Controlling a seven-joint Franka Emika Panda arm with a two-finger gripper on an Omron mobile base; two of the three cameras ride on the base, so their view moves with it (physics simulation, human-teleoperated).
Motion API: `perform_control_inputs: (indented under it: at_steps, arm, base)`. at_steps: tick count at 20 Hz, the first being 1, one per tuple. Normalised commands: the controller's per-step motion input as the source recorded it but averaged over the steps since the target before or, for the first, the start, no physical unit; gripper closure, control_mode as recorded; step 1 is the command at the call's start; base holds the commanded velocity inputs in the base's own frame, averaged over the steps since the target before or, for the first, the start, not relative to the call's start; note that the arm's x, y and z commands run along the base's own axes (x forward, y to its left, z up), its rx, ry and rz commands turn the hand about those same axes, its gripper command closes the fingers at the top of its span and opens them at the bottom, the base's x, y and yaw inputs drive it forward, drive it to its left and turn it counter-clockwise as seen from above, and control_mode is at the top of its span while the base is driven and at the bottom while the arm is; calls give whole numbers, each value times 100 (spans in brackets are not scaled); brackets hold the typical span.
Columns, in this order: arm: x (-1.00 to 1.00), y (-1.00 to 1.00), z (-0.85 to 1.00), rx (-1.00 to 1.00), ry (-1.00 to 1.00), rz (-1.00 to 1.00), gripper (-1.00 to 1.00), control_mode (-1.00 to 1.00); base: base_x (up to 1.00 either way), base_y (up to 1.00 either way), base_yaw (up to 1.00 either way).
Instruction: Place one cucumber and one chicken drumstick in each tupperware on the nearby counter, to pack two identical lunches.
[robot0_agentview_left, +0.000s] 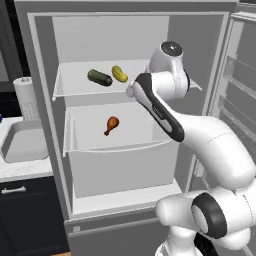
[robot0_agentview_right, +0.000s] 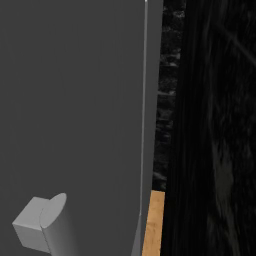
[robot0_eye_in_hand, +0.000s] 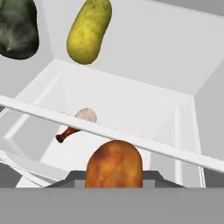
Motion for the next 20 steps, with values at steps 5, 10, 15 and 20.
perform_control_inputs:
  at_steps: [5, 10, 15, 20]
  arm:
    - [-100, 17, 0, 4, -1, 0, 100, -100]
    - [-100, 0, 0, 1, -16, 1, 100, -100]
    - [-100, 0, -2, 0, -13, 2, 100, -100]
    - [-20, 0, -3, 0, -2, 1, 100, 100]
  base:
    - [0, 0, 0]
    - [0, 0, 0]
    - [0, 0, 0]
    - [-80, 42, 6]
